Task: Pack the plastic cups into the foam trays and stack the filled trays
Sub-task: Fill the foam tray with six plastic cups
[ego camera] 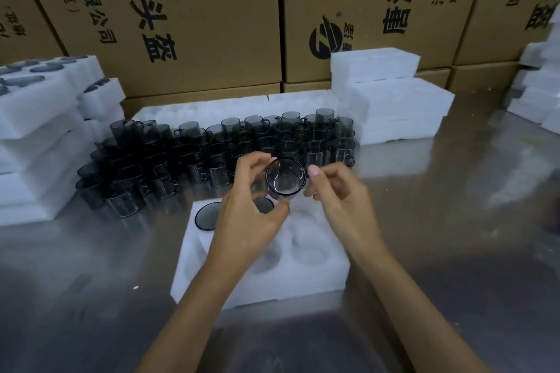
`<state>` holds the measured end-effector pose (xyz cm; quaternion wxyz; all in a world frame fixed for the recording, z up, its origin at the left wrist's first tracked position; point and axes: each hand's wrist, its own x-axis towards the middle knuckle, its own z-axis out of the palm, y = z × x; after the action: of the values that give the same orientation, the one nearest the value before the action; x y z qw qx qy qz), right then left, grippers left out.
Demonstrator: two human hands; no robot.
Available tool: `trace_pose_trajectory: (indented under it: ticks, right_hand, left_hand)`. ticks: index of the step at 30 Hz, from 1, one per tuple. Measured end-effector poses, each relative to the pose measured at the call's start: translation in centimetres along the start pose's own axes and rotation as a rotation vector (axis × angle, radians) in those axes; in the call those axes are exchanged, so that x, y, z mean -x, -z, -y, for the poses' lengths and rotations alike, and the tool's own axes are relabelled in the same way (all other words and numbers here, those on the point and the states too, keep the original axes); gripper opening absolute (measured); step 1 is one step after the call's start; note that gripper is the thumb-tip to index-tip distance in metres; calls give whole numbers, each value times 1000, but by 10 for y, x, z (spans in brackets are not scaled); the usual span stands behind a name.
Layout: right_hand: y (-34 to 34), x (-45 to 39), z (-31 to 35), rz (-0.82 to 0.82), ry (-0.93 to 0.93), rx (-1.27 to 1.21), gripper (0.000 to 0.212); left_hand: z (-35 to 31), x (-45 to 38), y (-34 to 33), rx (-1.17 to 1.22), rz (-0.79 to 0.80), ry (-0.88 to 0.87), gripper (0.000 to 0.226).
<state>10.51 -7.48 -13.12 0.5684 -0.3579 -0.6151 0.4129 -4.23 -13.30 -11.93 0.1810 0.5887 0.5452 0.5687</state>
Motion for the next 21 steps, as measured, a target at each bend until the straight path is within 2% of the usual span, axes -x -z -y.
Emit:
trace_pose_trajectory:
  ticks: [4, 10, 21]
  right_hand:
    - [-3, 0, -6, -23, 4, 5, 25]
    - [-2, -2, -10, 29, 19, 41, 1]
    - [0, 0, -7, 104, 66, 71, 21]
  left_hand:
    - [4, 1, 0, -90, 14, -1, 67]
    - [7, 0, 1, -41, 21, 4, 69]
    - [12, 1, 2, 118, 41, 82, 70]
